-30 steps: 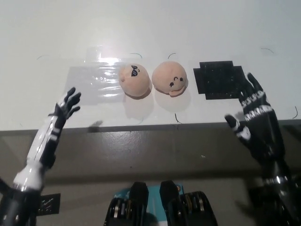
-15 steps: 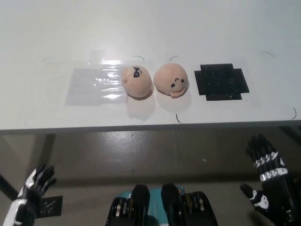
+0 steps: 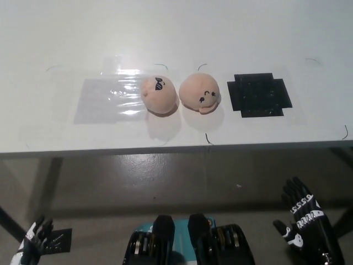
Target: Use both hands to push two dumpling toys together to the middle
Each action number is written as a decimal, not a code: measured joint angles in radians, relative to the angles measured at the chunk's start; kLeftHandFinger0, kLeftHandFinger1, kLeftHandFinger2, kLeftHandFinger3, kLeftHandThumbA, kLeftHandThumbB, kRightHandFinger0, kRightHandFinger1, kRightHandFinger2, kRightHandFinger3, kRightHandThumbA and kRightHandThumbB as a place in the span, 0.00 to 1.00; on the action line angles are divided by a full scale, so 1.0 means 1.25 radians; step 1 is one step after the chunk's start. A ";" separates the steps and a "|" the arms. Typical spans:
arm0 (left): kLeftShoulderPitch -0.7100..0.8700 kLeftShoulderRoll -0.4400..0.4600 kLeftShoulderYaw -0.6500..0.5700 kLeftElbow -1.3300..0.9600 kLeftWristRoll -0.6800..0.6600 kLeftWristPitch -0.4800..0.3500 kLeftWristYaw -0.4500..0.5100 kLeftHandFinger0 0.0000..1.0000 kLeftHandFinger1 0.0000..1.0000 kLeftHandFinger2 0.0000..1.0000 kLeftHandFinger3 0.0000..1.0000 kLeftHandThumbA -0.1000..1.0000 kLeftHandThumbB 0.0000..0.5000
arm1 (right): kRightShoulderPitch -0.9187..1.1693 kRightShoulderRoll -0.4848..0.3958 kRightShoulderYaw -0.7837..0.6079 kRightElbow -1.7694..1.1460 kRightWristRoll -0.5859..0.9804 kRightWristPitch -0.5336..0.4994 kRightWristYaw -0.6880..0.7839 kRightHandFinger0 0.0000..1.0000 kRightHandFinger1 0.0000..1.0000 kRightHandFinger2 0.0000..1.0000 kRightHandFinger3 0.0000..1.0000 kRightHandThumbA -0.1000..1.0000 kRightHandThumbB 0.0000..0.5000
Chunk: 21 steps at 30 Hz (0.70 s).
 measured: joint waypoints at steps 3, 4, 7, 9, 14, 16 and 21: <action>0.001 -0.004 0.012 0.000 0.000 -0.005 -0.002 1.00 1.00 1.00 1.00 1.00 0.76 | 0.001 0.001 0.000 0.007 0.005 -0.002 0.000 1.00 1.00 1.00 1.00 1.00 0.78; 0.001 -0.005 0.015 0.000 0.000 -0.006 -0.004 1.00 1.00 1.00 1.00 1.00 0.77 | 0.002 0.001 0.000 0.007 0.007 -0.002 0.000 1.00 1.00 1.00 1.00 1.00 0.75; 0.001 -0.007 0.022 0.003 -0.001 -0.009 -0.009 1.00 1.00 1.00 1.00 1.00 0.78 | 0.002 0.003 0.000 0.009 0.010 -0.003 0.000 1.00 1.00 1.00 1.00 1.00 0.73; -0.002 -0.009 0.025 0.007 -0.001 -0.011 -0.010 1.00 1.00 1.00 1.00 1.00 0.78 | 0.001 0.003 0.000 0.011 0.010 -0.004 0.000 1.00 1.00 1.00 1.00 1.00 0.73; -0.014 -0.014 0.027 0.021 0.004 -0.011 -0.010 1.00 1.00 1.00 1.00 1.00 0.78 | 0.001 0.003 -0.003 0.012 0.012 -0.004 0.000 1.00 1.00 1.00 1.00 1.00 0.75; -0.019 -0.016 0.027 0.027 0.005 -0.011 -0.010 1.00 1.00 1.00 1.00 1.00 0.78 | 0.001 0.003 -0.003 0.014 0.014 -0.004 0.000 1.00 1.00 1.00 1.00 1.00 0.75; -0.028 -0.019 0.027 0.036 0.006 -0.012 -0.010 1.00 1.00 1.00 1.00 1.00 0.75 | 0.001 0.003 -0.005 0.023 0.014 -0.004 0.000 1.00 1.00 1.00 1.00 1.00 0.73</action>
